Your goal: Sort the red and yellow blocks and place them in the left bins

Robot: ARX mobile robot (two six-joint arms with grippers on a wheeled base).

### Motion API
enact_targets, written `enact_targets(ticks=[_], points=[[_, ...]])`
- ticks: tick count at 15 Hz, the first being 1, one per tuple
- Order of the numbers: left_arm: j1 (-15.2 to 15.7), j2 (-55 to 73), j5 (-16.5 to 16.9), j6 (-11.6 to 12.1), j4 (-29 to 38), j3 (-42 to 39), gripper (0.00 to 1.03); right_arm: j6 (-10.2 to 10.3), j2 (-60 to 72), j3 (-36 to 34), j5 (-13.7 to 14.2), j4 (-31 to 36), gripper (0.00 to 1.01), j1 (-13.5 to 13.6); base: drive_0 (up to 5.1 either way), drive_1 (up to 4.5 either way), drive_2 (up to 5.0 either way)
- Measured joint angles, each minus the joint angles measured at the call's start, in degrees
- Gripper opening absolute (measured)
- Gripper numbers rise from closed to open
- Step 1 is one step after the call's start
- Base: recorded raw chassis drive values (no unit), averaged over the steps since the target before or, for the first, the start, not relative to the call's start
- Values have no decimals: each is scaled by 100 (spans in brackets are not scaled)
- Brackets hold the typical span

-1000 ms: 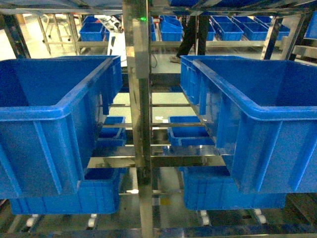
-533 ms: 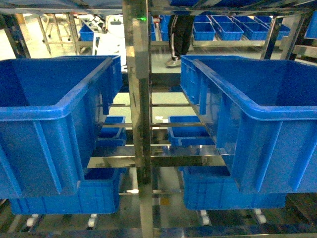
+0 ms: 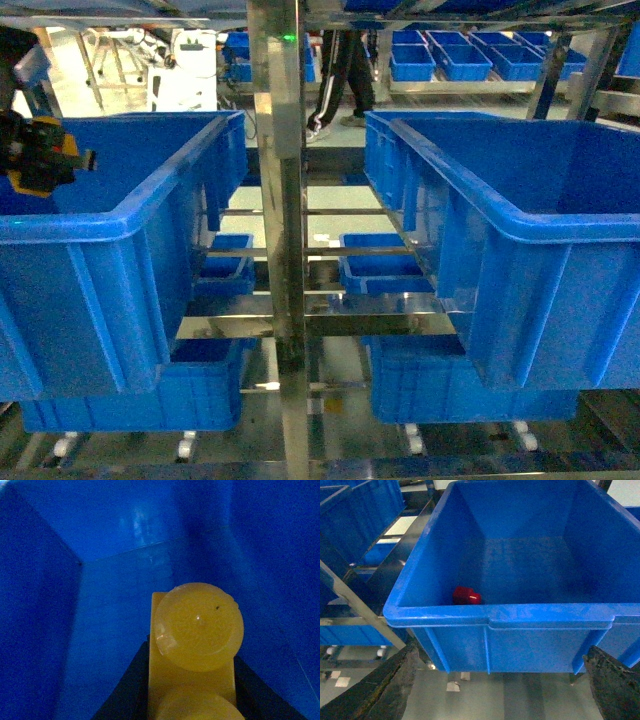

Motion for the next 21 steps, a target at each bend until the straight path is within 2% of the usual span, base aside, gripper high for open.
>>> enact_targets(ticks=[2,5,7,8,9,10,13,14,16,17,18,19,20,21], points=[[22,612,-44,116,17,667,30,0,0,0,0,0,98,0,0,0,0],[308,-22,247,225,175,302,65,0,-2,0,0,2,98,0,0,0,0],[651,-872,649,201,122,-570,96,0,-2,0,0,0,98,0,0,0,0],[723,-1038,750,205,92,-800,100,0,-2,0,0,0,98,0,0,0,0],[748,-1102,780,205,63,-876,100,0,-2,0,2,0,98,0,0,0,0],[892,-1434,951,203,11,-1298,98,0,-2,0,2,0,98,0,0,0,0],[1585,-3112,1683,203,-251,-2511,98,0,0,0,0,0,98,0,0,0,0],[1716,-3766,1915,238,-293,-2852,98,0,-2,0,0,0,98,0,0,0,0],[1543,-4511,2363,236,-645,-3213,98,0,-2,0,0,0,98,0,0,0,0],[1272,-4765,2273,201,-420,-3346,98,0,0,0,2,0,98,0,0,0,0],[916,-4970,1891,201,-164,-3377,98,0,0,0,2,-2,98,0,0,0,0],[798,-5053,1827,203,-127,-3364,98,0,-2,0,-4,0,98,2,0,0,0],[778,-5040,1808,203,-149,-3366,98,-42,-24,-367,330,1217,92,94,0,0,0],[750,-4999,1604,-74,892,-3694,92,-77,-232,-1001,702,2457,79,118,0,0,0]])
